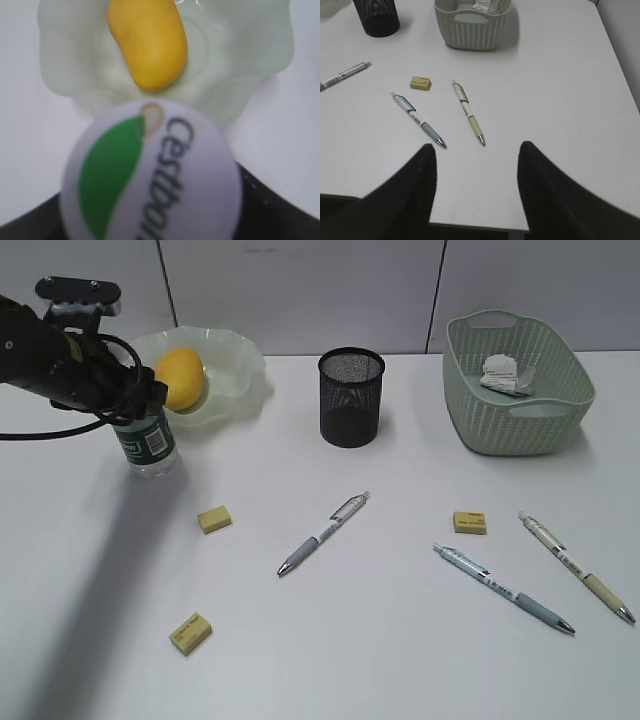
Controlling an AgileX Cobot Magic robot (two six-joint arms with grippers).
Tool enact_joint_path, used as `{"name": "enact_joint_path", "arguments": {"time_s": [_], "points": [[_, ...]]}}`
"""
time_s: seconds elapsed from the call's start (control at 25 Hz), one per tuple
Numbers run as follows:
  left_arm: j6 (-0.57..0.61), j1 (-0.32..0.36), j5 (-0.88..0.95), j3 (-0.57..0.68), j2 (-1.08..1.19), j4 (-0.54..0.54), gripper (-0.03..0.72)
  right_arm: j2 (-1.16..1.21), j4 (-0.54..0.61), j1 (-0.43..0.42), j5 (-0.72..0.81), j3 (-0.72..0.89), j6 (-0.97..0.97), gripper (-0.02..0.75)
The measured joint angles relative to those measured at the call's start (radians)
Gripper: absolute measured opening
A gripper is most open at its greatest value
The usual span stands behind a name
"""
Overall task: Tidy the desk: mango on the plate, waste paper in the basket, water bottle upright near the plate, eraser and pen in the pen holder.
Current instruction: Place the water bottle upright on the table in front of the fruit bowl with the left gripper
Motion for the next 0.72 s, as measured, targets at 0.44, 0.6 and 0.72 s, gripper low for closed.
{"name": "enact_joint_path", "arguments": {"time_s": [0.44,0.6,0.72], "points": [[0.001,0.0,-0.012,0.0,0.003,-0.004,0.559,0.0,0.0,0.0,0.0,0.0,-0.001,0.421],[0.001,-0.001,-0.043,0.0,0.003,-0.004,0.597,0.0,0.0,0.0,0.0,0.0,-0.001,0.421],[0.0,-0.001,-0.047,0.0,0.003,-0.004,0.601,0.0,0.0,0.0,0.0,0.0,-0.001,0.421]]}}
